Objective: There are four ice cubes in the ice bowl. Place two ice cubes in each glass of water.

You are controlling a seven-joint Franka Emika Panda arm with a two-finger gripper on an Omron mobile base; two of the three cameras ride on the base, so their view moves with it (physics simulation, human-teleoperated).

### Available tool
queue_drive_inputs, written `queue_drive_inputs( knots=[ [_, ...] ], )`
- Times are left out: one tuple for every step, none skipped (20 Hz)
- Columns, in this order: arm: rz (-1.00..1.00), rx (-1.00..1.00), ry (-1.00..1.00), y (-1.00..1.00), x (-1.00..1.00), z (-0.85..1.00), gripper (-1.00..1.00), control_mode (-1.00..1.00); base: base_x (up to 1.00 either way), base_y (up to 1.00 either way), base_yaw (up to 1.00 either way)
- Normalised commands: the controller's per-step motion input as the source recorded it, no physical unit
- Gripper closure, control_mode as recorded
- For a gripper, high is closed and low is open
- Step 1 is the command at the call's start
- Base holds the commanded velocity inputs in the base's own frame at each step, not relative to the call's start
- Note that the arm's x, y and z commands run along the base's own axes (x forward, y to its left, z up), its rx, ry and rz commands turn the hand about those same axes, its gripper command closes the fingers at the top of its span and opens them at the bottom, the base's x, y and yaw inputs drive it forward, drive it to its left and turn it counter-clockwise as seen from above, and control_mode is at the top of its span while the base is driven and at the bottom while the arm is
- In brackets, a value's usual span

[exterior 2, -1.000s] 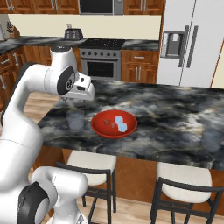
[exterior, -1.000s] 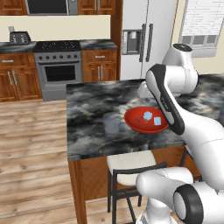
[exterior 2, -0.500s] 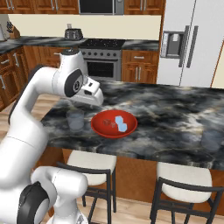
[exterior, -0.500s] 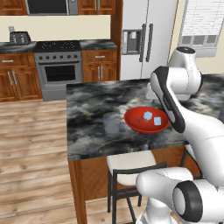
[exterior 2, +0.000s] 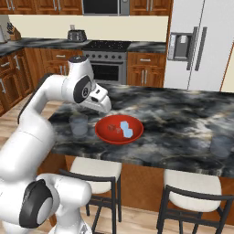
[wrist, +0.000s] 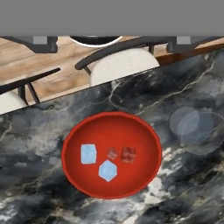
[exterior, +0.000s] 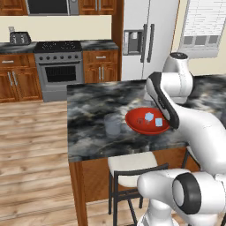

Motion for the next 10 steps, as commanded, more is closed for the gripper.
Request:
queue_drive_inputs(
  knots=[
    [-0.1, -0.02, -0.01, 0.0, 0.6, -0.3, -1.0, -1.0, 0.0, 0.0, 0.0],
    [-0.12, 0.0, 0.0, 0.05, 0.64, -0.32, -1.0, -1.0, 0.0, 0.0, 0.0],
    [-0.11, 0.0, 0.0, 0.0, 0.64, -0.31, -1.0, -1.0, 0.0, 0.0, 0.0],
    [-0.1, 0.0, 0.0, 0.0, 0.56, -0.32, -1.0, -1.0, 0.0, 0.0, 0.0],
    [-0.08, 0.0, 0.0, 0.0, 0.49, -0.38, -1.0, -1.0, 0.0, 0.0, 0.0],
    [-0.07, 0.0, 0.0, 0.0, 0.47, -0.45, -1.0, -1.0, 0.0, 0.0, 0.0],
    [-0.05, 0.0, -0.01, 0.0, 0.39, -0.46, -1.0, -1.0, 0.0, 0.0, 0.0],
    [-0.05, 0.0, 0.0, 0.0, 0.38, -0.48, -1.0, -1.0, 0.0, 0.0, 0.0],
    [-0.05, 0.01, 0.0, -0.01, 0.48, -0.51, -1.0, -1.0, 0.0, 0.0, 0.0],
    [-0.04, 0.03, 0.0, 0.0, 0.5, -0.54, -1.0, -1.0, 0.0, 0.0, 0.0]
  ],
)
